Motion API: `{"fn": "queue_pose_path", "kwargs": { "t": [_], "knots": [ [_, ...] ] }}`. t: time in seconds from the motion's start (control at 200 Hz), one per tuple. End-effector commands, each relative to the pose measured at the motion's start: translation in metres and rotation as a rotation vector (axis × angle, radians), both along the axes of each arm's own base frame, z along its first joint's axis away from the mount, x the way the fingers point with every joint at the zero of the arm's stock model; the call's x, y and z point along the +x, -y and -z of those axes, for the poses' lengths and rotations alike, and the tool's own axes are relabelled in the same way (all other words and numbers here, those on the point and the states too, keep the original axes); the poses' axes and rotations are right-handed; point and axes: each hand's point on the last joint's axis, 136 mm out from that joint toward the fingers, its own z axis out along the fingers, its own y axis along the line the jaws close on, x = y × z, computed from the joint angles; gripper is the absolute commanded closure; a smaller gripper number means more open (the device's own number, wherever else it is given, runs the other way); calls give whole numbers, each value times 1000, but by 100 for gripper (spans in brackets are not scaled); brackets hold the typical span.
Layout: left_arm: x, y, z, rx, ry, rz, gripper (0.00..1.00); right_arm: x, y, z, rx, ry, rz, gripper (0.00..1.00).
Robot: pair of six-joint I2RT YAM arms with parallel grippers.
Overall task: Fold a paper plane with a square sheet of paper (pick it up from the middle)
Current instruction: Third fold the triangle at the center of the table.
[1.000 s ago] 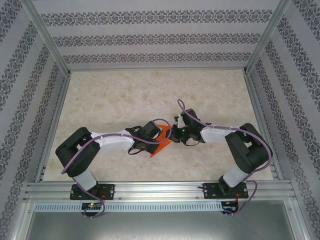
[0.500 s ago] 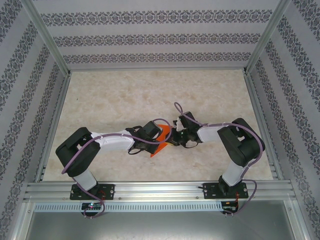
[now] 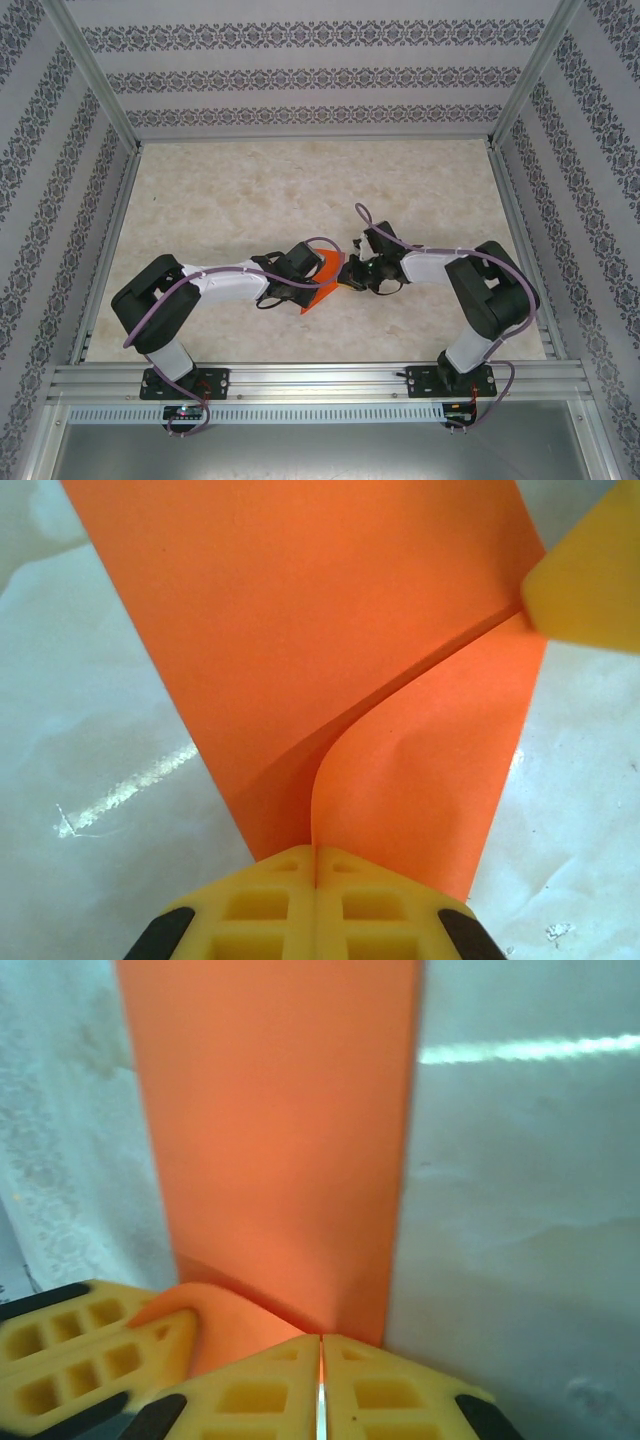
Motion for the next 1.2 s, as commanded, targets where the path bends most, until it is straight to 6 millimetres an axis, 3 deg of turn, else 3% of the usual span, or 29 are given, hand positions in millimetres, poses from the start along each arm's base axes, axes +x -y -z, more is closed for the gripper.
{"fn": "queue_pose_path", "kwargs": {
  "t": [0.0,0.11,0.225,0.36,0.47,0.709,0.874,1.019,1.199],
  "knots": [
    [-5,-21,17,98,-34,-8,96,-1,7,16,-58,-16,-3,91],
    [-5,-22,16,100,-33,-7,96,-2,13,17,-95,-15,5,91],
    [-5,-22,17,102,-34,-8,96,2,13,-5,-98,25,4,91],
    [-5,-22,16,100,-33,-10,96,6,-6,-38,-19,87,-18,90],
    [-4,-22,16,101,-33,-12,96,4,-24,-47,47,94,-41,90],
    [-3,-21,14,101,-26,-7,96,0,-42,-26,52,52,-67,91],
    [-2,-21,14,102,-25,-6,96,-2,-29,0,-48,27,-71,91],
    [-1,-22,11,104,-15,-13,95,-15,-15,22,-132,-22,-89,91],
    [9,-19,-16,83,32,-46,83,-21,-9,27,-157,-41,-84,92]
  ]
}}
